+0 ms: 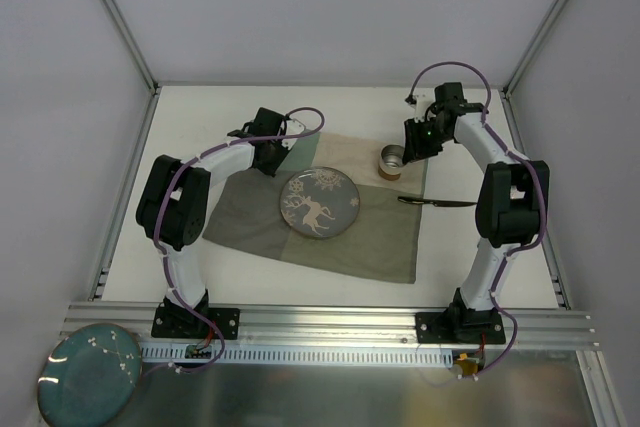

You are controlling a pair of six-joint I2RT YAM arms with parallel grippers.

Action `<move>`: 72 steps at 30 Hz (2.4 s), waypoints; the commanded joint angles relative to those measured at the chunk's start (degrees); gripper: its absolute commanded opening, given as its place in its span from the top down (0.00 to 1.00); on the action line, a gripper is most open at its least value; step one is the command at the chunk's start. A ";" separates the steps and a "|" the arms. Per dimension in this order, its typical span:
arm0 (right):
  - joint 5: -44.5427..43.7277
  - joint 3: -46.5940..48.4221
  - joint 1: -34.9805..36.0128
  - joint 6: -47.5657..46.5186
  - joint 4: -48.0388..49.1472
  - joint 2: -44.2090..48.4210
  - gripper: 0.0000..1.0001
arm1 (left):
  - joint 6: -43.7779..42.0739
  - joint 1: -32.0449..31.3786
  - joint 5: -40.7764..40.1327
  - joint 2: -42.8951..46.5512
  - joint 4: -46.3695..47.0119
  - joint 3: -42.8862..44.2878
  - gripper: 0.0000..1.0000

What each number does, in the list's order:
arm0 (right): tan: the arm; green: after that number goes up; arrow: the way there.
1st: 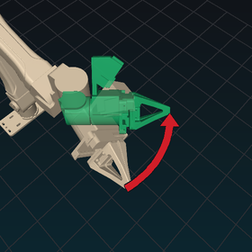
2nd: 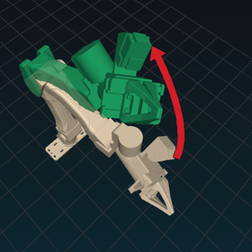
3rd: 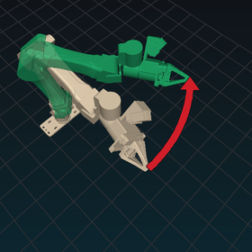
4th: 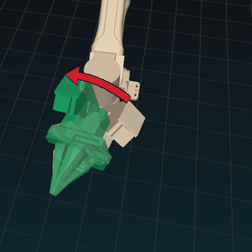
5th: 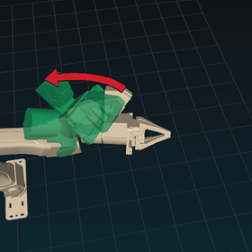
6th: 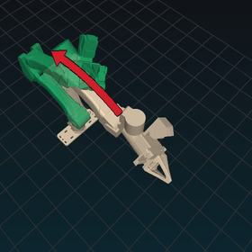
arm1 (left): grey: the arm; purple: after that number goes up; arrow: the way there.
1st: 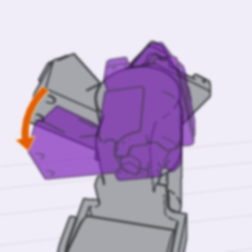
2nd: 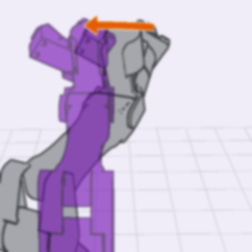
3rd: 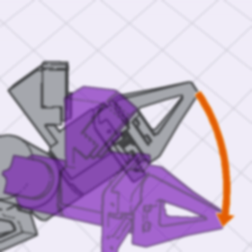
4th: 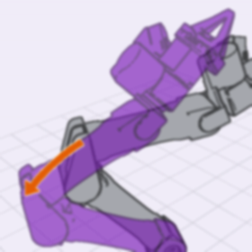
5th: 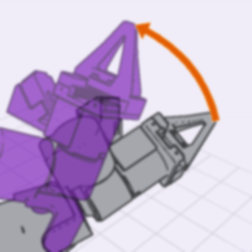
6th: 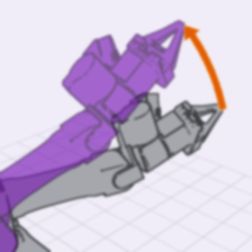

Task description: Set the dinner table for one person

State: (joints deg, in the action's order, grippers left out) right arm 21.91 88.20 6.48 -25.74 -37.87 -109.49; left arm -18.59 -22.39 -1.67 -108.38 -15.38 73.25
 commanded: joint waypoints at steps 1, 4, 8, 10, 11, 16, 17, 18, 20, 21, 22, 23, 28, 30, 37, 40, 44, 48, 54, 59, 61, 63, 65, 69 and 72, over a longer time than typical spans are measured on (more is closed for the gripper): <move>-0.03 -0.05 0.20 -0.54 1.31 -0.54 0.76 | 0.75 0.51 1.15 1.06 0.08 0.22 1.00; -0.29 0.56 0.29 -0.37 1.48 -1.16 0.93 | 0.66 0.60 0.97 0.80 0.08 0.31 1.00; 0.23 1.88 0.37 0.07 1.22 -1.78 1.00 | 0.57 0.51 0.88 0.45 0.17 0.49 1.00; 0.33 2.58 0.72 0.25 0.78 -1.95 1.00 | 0.57 0.60 0.79 0.36 0.08 0.40 1.00; 0.41 3.28 0.90 0.34 0.60 -1.95 1.00 | 0.48 0.60 0.79 0.36 0.08 0.31 1.00; 0.50 5.31 2.48 0.51 -0.28 -2.39 1.00 | 0.40 0.60 0.62 0.36 0.17 0.05 1.00; 0.67 5.57 2.66 0.86 -0.28 -2.57 1.00 | 0.31 0.60 0.70 0.45 0.17 -0.13 1.00; 0.50 6.27 3.10 0.86 -0.63 -2.66 1.00 | 0.31 0.60 0.71 0.45 0.26 -0.13 1.00; 0.59 7.07 3.80 1.13 -0.80 -3.18 1.00 | 0.13 0.60 0.62 0.62 0.43 -0.22 1.00; 0.41 7.50 4.15 1.13 -1.24 -3.44 1.00 | 0.05 0.60 0.53 0.62 0.43 -0.30 1.00; 0.15 8.21 4.94 1.21 -1.33 -3.62 1.00 | 0.04 0.60 0.53 0.71 0.52 -0.39 1.00; 0.06 8.39 5.21 1.22 -1.33 -3.80 1.00 | -0.04 0.60 0.44 0.80 0.61 -0.57 1.00; -0.29 9.27 6.35 1.48 -1.42 -5.29 0.99 | -0.31 0.60 0.44 1.06 1.05 -1.53 1.00; -0.38 9.00 6.61 1.65 -1.33 -5.47 0.87 | -0.31 0.60 0.44 1.06 1.40 -1.80 1.00; -2.57 8.65 6.09 0.60 -1.24 -3.80 0.58 | -0.66 0.68 0.18 1.06 1.49 -1.62 1.00; -2.40 9.18 4.86 0.69 -1.24 -2.05 0.49 | -0.57 0.68 0.26 1.06 1.40 -1.10 1.00; -1.61 9.62 2.58 0.43 -1.51 0.59 0.48 | -0.83 0.68 -0.08 1.15 1.40 -0.48 1.00; 0.23 9.27 -0.50 0.69 -2.12 1.47 0.51 | -0.92 0.68 -0.44 1.50 1.40 -0.13 1.00; 0.06 6.72 -3.14 -0.98 -1.95 0.07 1.00 | -1.27 0.77 -1.32 0.71 1.49 1.19 1.00; -1.08 6.89 -4.20 -4.40 -1.68 -3.44 1.00 | -2.67 0.77 -3.59 0.45 3.42 1.46 1.00; -2.40 7.16 -4.28 -6.78 -1.07 -4.06 1.00 | -3.29 0.95 -4.21 0.19 3.95 1.45 1.00; -3.71 7.16 -4.11 -9.32 -0.11 -4.85 1.00 | -4.00 1.12 -4.74 0.01 4.65 1.80 1.00; -4.24 6.55 -4.19 -10.91 1.03 -5.03 1.00 | -4.70 1.21 -4.92 -0.17 5.00 1.98 1.00; -6.79 5.66 -4.02 -14.42 4.37 -5.47 1.00 | -5.32 1.39 -5.18 -0.26 5.44 2.51 1.00; -8.46 4.35 -3.76 -17.41 7.09 -6.00 1.00 | -6.11 1.30 -5.88 -0.69 5.97 2.60 1.00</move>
State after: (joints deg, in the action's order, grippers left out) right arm 16.25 93.49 2.50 -38.17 -34.87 -115.26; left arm -23.03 -21.63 -6.17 -108.53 -11.03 73.84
